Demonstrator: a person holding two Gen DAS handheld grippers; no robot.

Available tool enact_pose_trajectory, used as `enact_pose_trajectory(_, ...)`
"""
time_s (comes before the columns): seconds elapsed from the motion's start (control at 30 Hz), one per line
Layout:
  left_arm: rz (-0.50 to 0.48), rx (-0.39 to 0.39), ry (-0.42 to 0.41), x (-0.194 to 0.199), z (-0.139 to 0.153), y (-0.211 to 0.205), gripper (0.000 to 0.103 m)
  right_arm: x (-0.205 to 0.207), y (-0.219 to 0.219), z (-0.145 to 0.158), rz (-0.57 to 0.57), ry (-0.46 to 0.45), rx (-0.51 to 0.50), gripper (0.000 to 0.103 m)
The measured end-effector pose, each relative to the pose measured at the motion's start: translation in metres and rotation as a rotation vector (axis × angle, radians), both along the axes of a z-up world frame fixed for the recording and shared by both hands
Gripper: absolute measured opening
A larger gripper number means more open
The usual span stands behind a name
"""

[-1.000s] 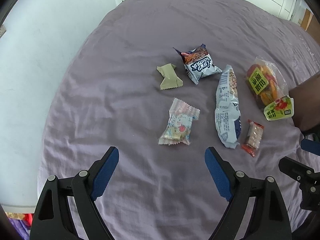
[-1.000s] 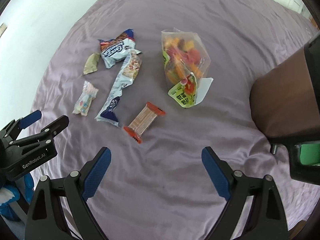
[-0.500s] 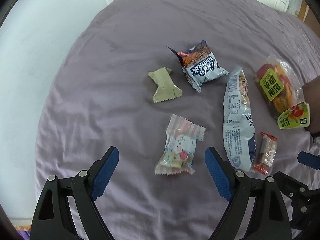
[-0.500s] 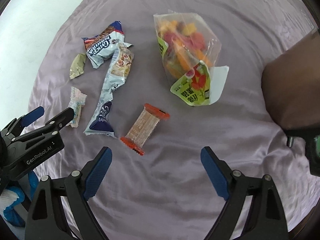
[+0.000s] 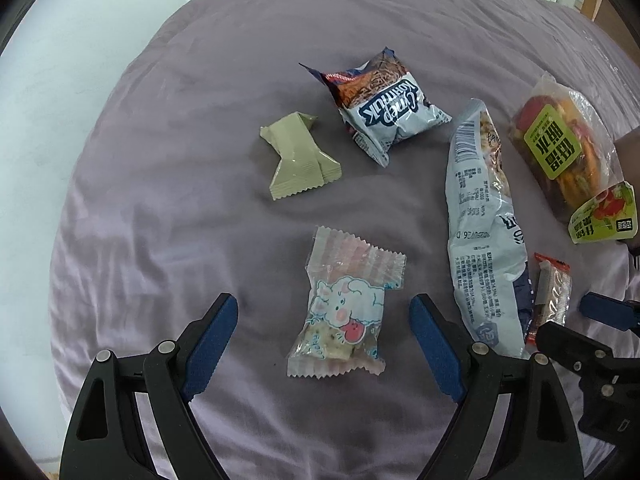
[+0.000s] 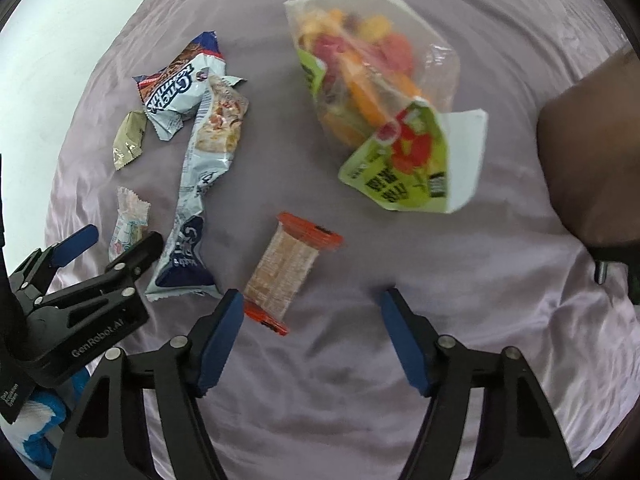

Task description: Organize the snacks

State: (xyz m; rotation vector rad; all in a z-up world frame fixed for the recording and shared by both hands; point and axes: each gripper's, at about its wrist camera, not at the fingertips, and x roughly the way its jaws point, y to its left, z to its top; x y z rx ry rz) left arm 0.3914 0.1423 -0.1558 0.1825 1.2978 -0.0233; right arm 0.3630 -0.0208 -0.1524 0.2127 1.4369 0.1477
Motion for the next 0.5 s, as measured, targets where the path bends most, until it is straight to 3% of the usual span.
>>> enact_pose_trajectory(0.17, -0.010, -0.014, 0.004, 0.007, -0.006, 0.002, 0.082, 0.008, 0.006, -0.007, 0.000, 0.007, 0.012, 0.068)
enact_pose_trajectory(0.5, -0.012, -0.035, 0.015, 0.024, -0.019, 0.006, 0.080, 0.018, 0.005, -0.010, -0.023, 0.004, 0.033, 0.068)
